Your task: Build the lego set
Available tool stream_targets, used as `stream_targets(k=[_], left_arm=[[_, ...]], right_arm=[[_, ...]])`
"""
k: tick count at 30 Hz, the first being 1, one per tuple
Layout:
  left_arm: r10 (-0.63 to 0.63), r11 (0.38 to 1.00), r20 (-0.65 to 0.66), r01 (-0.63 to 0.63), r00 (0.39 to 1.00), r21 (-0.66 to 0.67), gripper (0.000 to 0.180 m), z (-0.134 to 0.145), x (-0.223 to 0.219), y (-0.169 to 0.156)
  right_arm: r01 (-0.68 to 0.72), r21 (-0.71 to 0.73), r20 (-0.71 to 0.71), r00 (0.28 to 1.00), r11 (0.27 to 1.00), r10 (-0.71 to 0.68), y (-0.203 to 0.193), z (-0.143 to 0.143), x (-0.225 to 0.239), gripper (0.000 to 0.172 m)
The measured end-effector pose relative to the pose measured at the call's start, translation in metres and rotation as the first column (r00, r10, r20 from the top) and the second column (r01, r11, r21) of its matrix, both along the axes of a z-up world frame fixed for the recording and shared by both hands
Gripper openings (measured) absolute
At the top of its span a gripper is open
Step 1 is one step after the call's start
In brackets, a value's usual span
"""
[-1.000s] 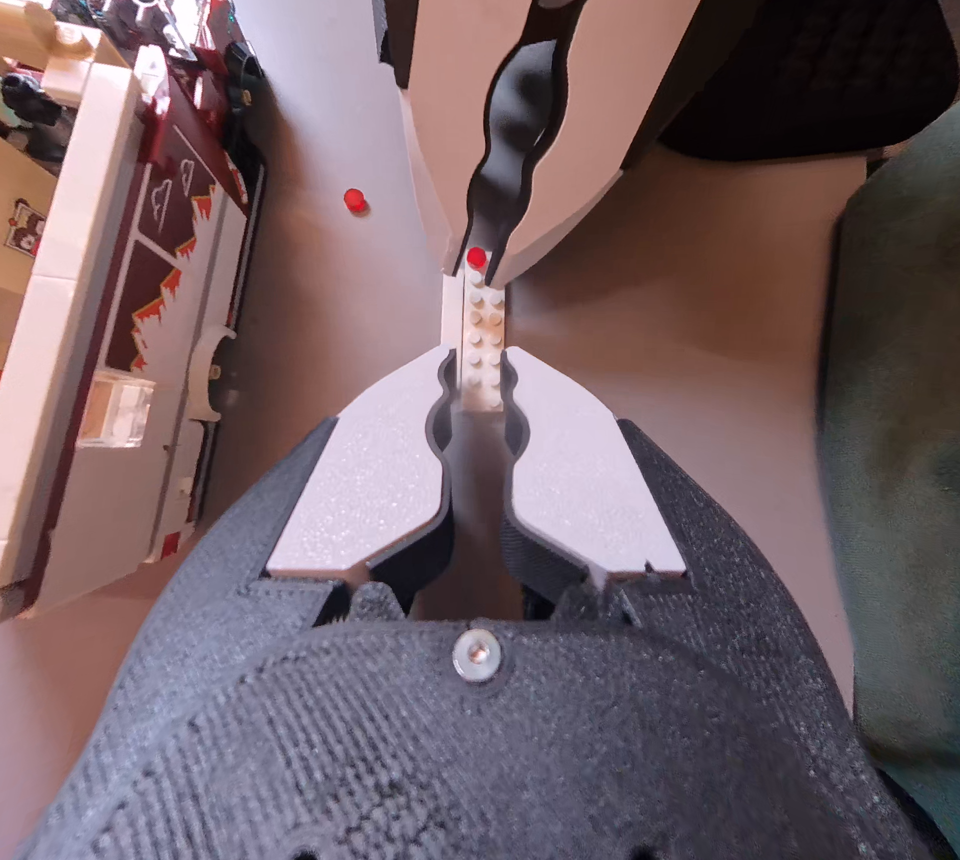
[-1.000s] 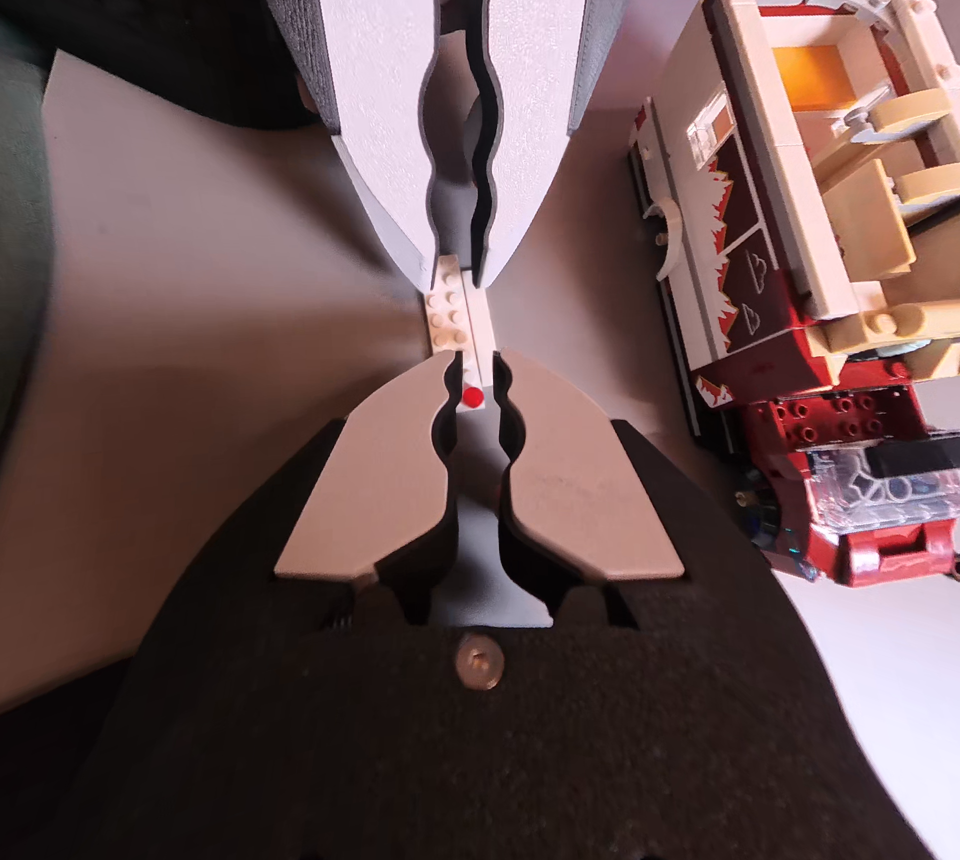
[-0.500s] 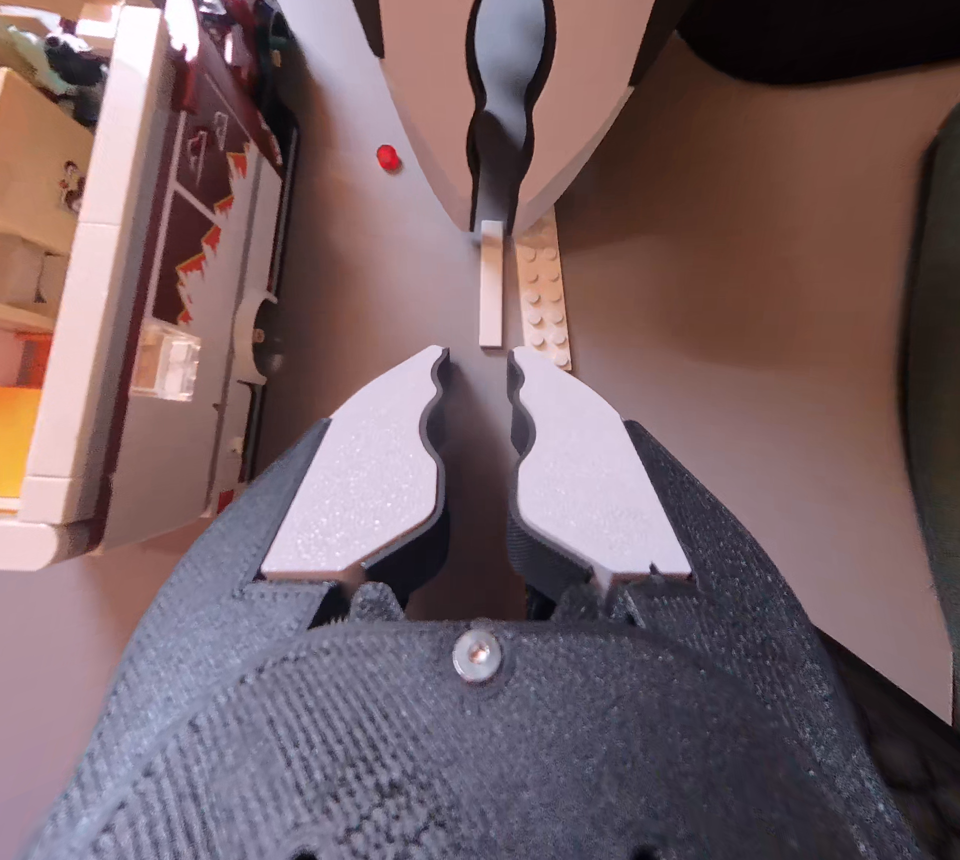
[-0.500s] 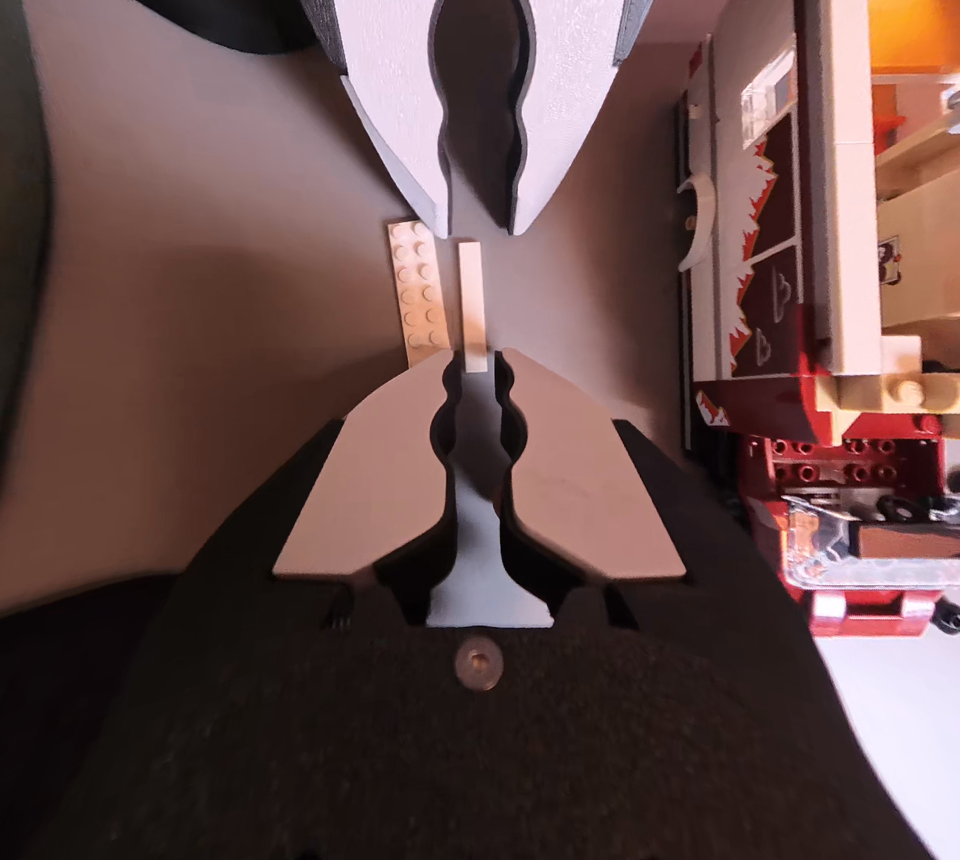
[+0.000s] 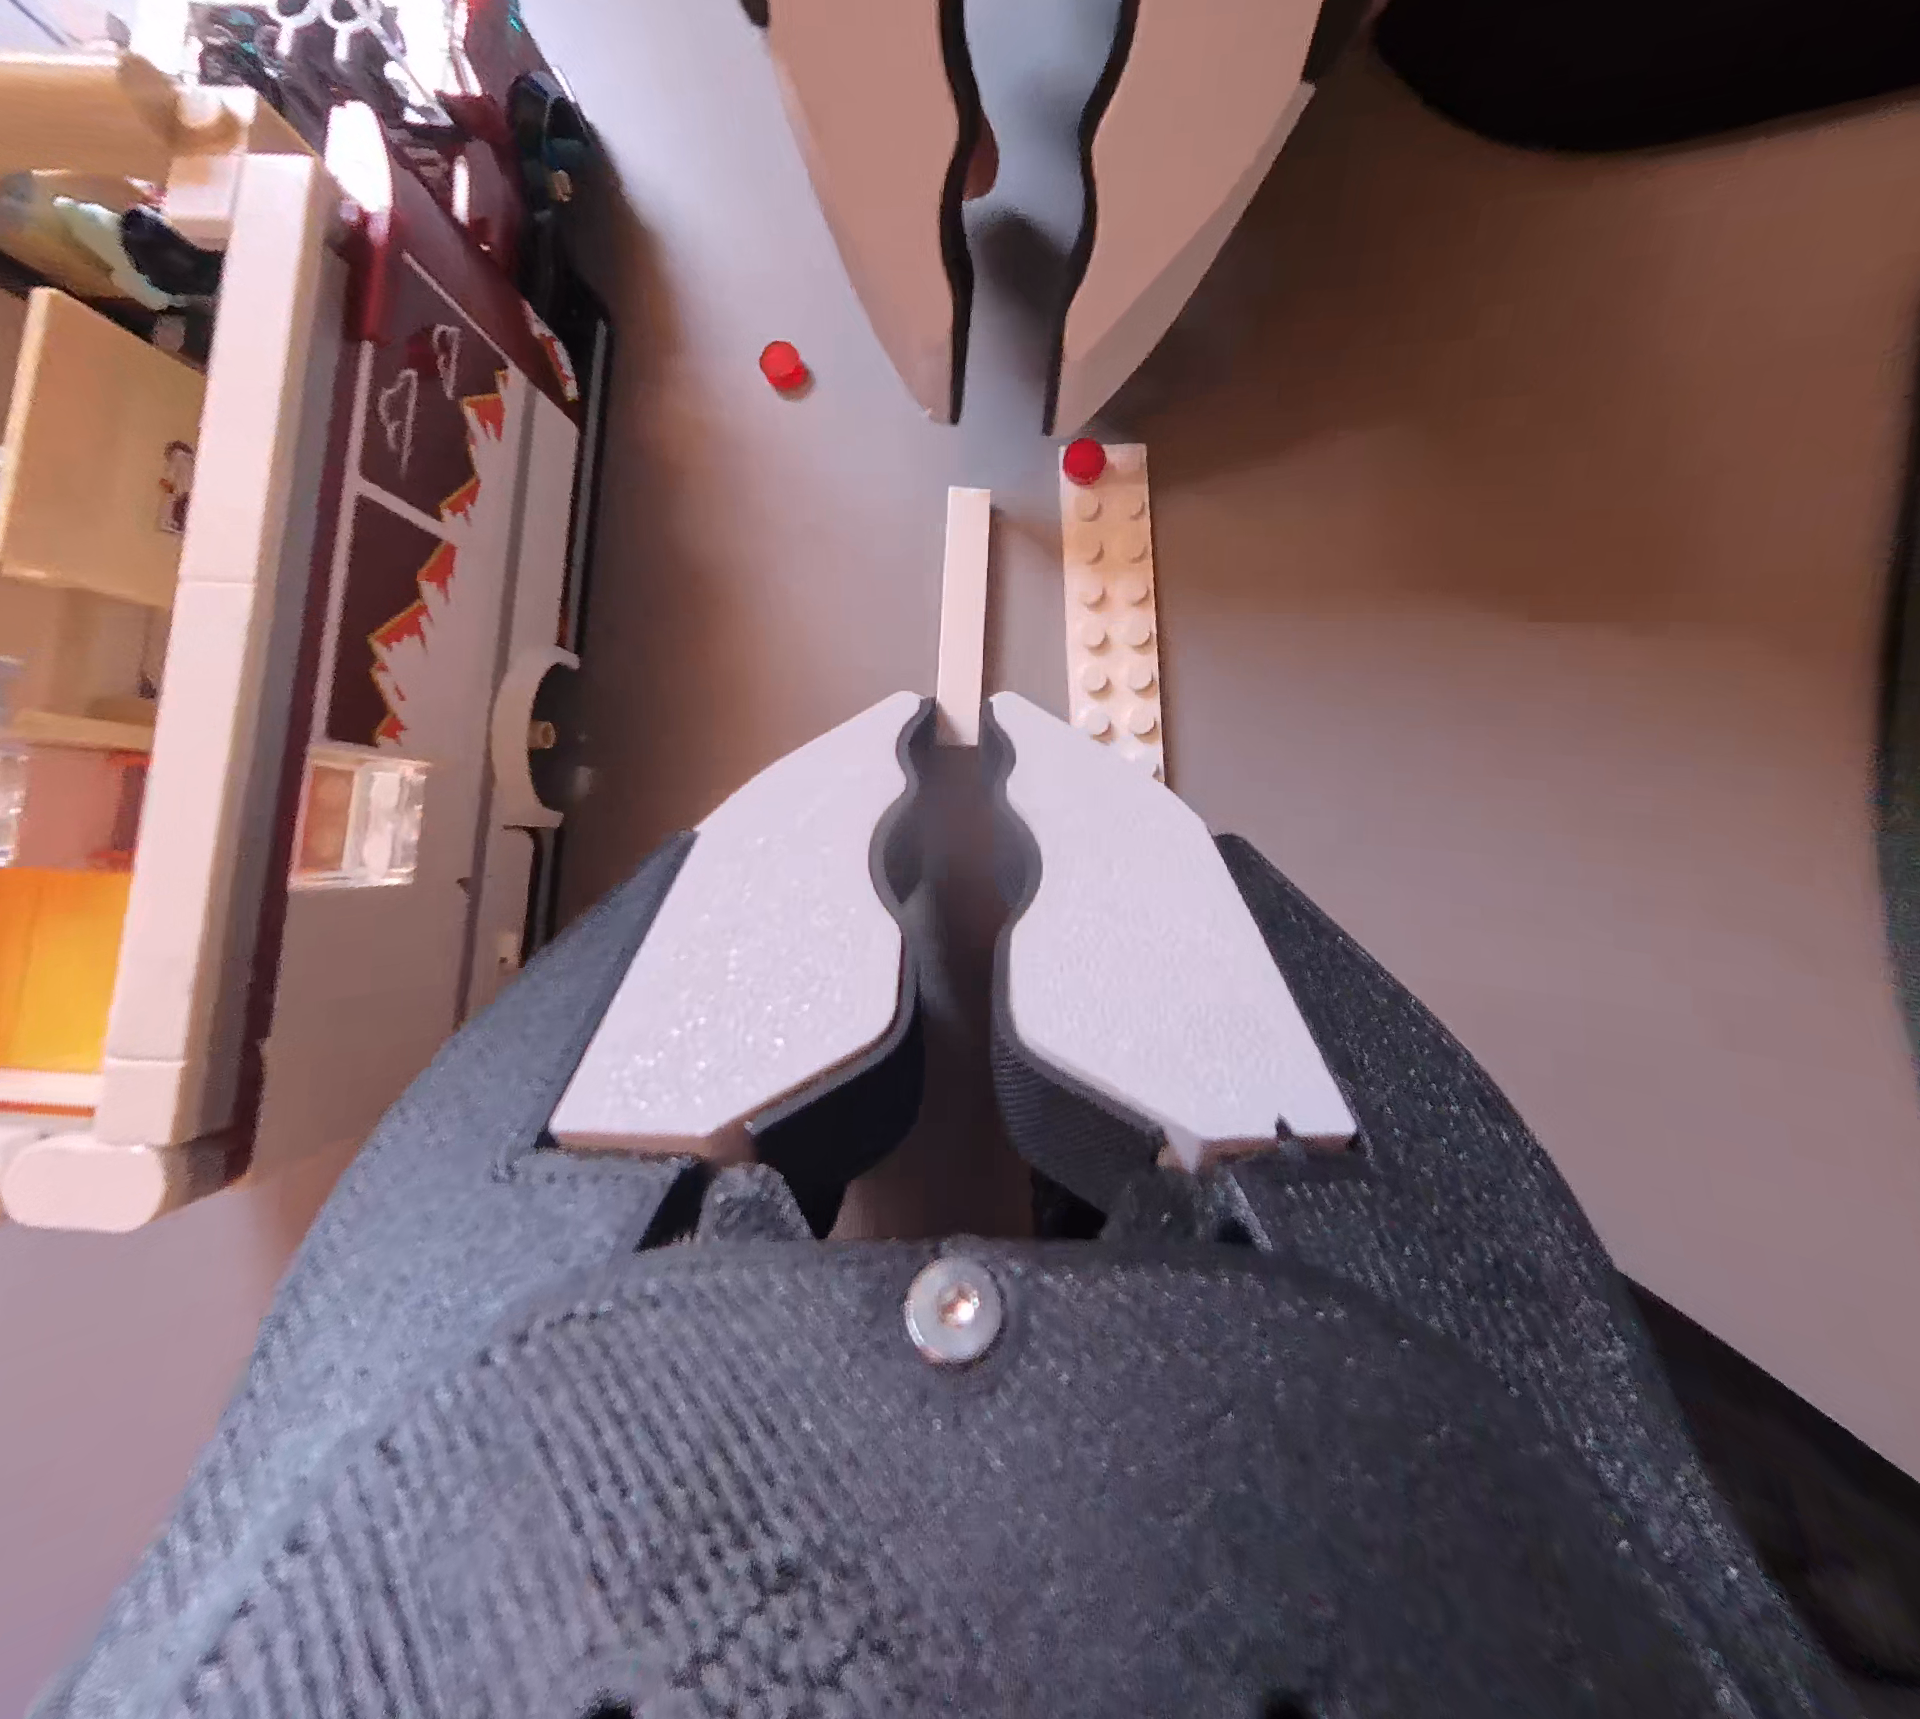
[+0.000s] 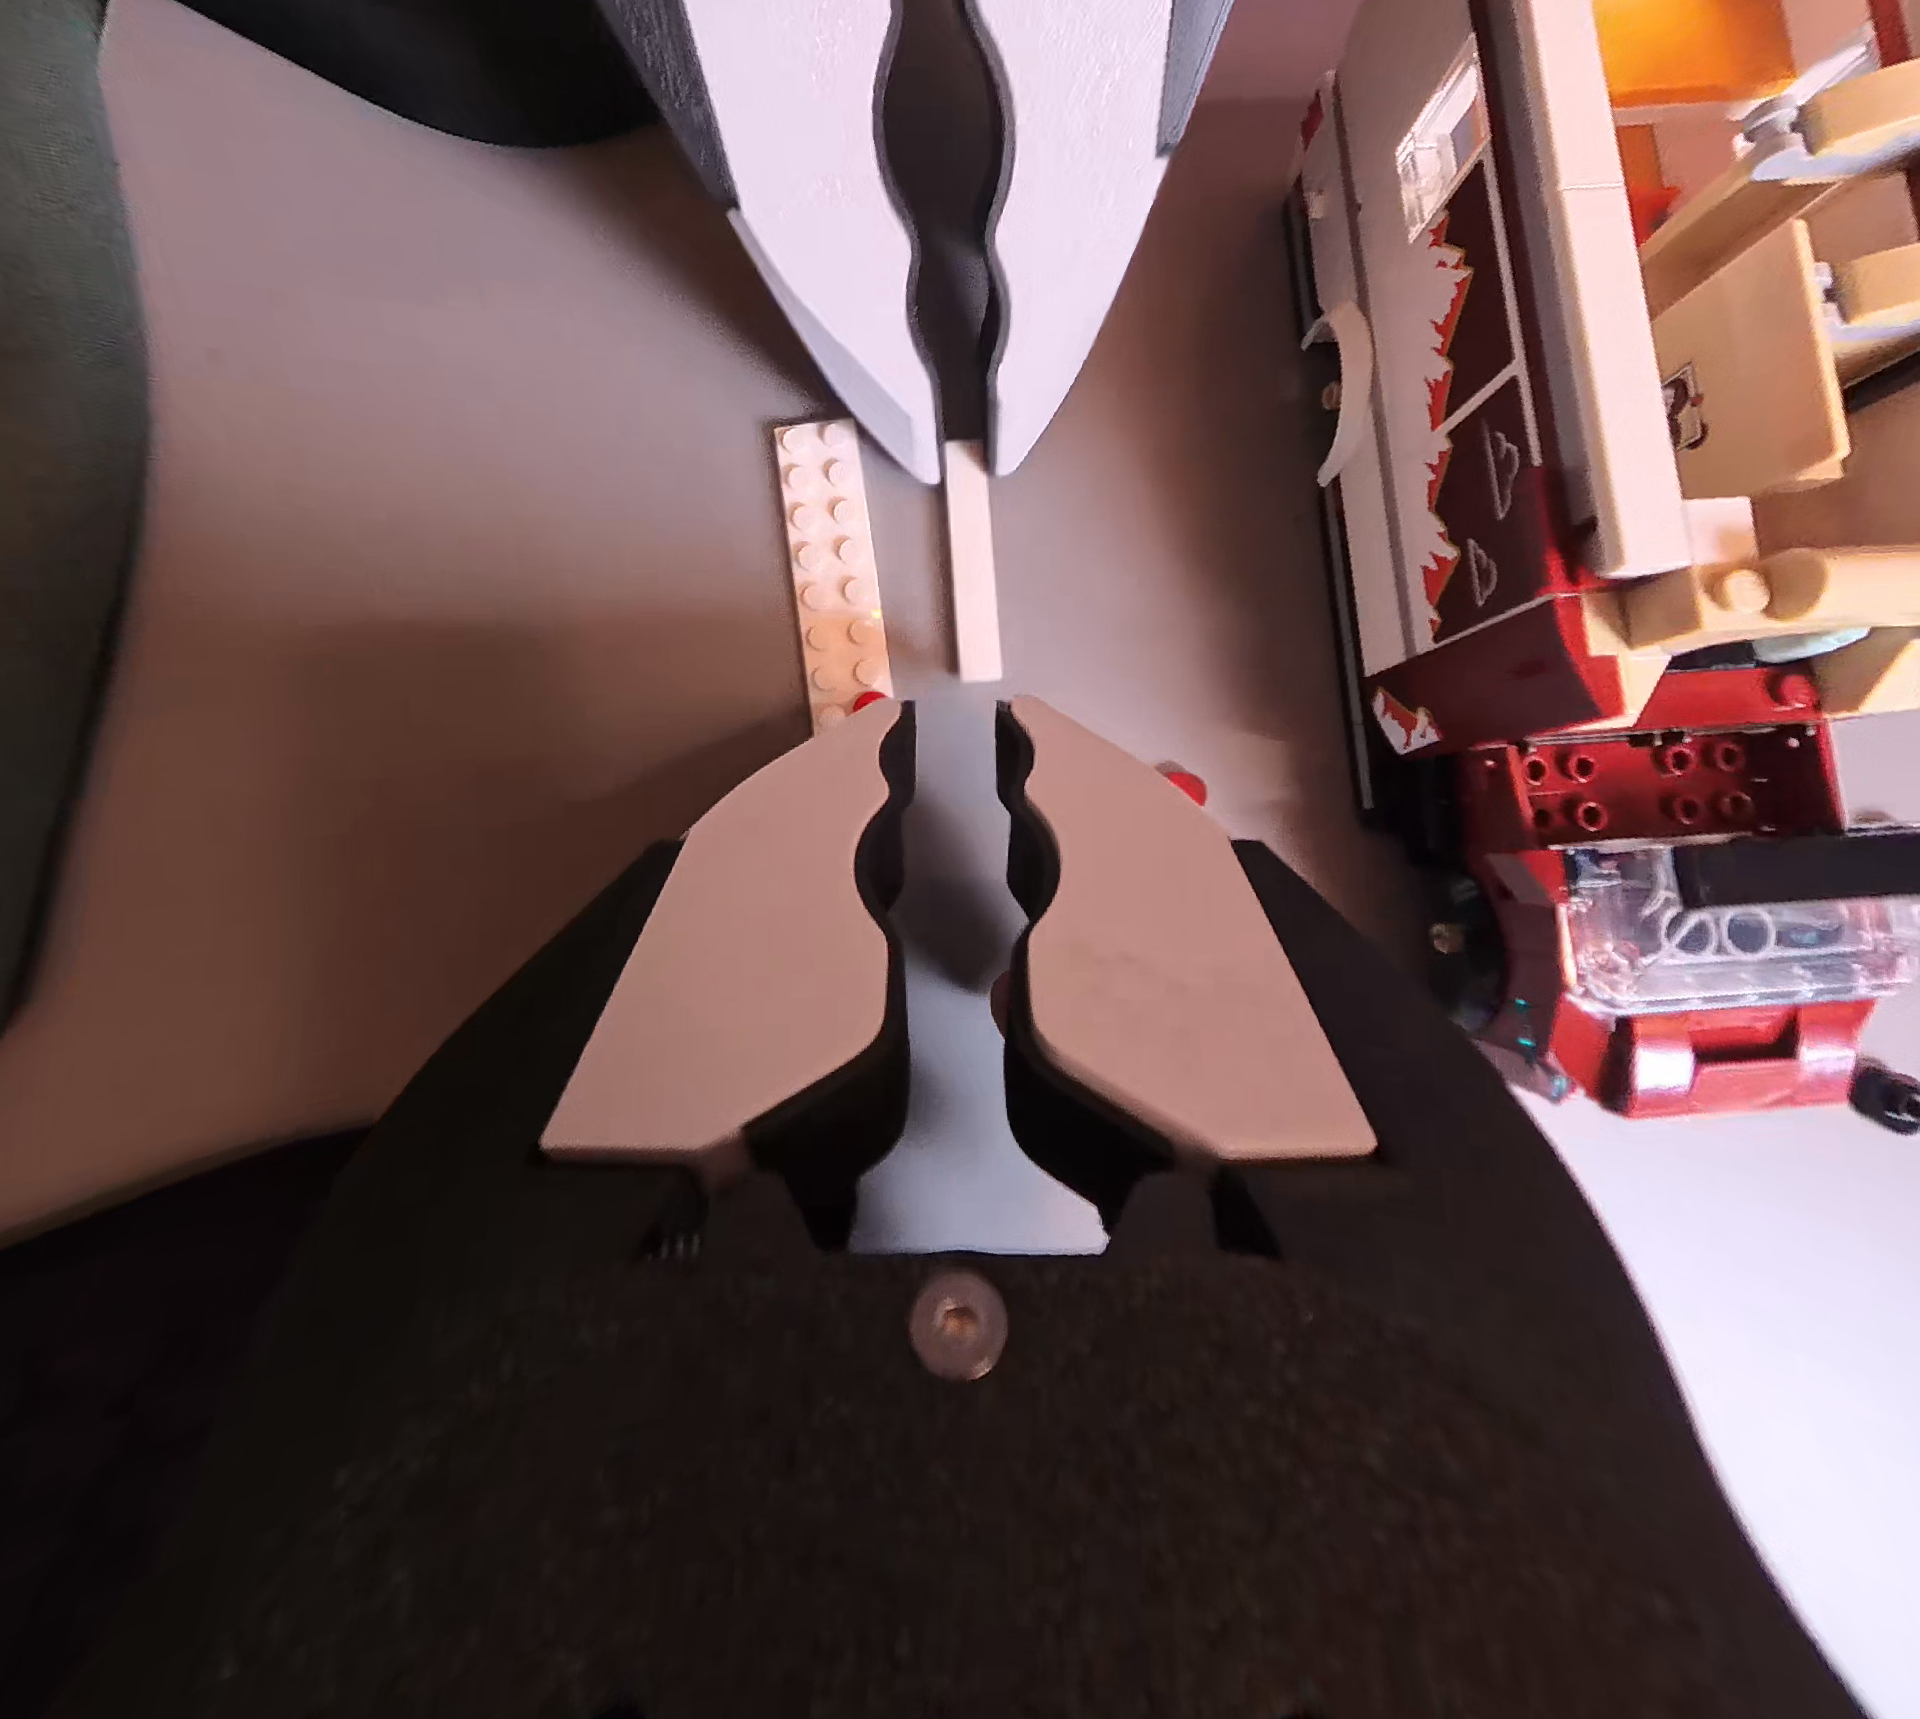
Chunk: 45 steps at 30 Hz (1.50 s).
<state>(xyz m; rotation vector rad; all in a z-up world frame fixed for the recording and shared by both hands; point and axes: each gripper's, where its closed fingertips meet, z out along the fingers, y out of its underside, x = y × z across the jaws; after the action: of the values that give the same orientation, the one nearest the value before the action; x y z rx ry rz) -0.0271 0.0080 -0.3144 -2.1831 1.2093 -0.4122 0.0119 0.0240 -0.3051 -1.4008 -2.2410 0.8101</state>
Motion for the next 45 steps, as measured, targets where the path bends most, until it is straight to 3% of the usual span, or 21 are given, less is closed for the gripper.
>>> stream_targets(k=[4, 13, 45], left_arm=[[-0.004, 0.999, 0.115, 0.009, 0.993, -0.044, 0.008, 0.017, 0.009, -0.009], [0.010, 0.995, 0.079, -0.002, 0.997, -0.099, 0.008, 0.005, 0.015, -0.017], [0.047, 0.993, 0.066, -0.039, 0.997, -0.112, 0.008, 0.002, 0.012, -0.016]], right_arm=[[-0.009, -0.011, -0.016, 1.000, 1.000, 0.009, -0.005, 0.002, 0.007, 0.019], [-0.043, 0.056, 0.006, 0.999, 0.998, 0.043, -0.014, -0.005, 0.008, 0.026], [-0.048, 0.065, 0.002, 0.999, 0.997, 0.048, -0.016, -0.007, 0.001, 0.019]])
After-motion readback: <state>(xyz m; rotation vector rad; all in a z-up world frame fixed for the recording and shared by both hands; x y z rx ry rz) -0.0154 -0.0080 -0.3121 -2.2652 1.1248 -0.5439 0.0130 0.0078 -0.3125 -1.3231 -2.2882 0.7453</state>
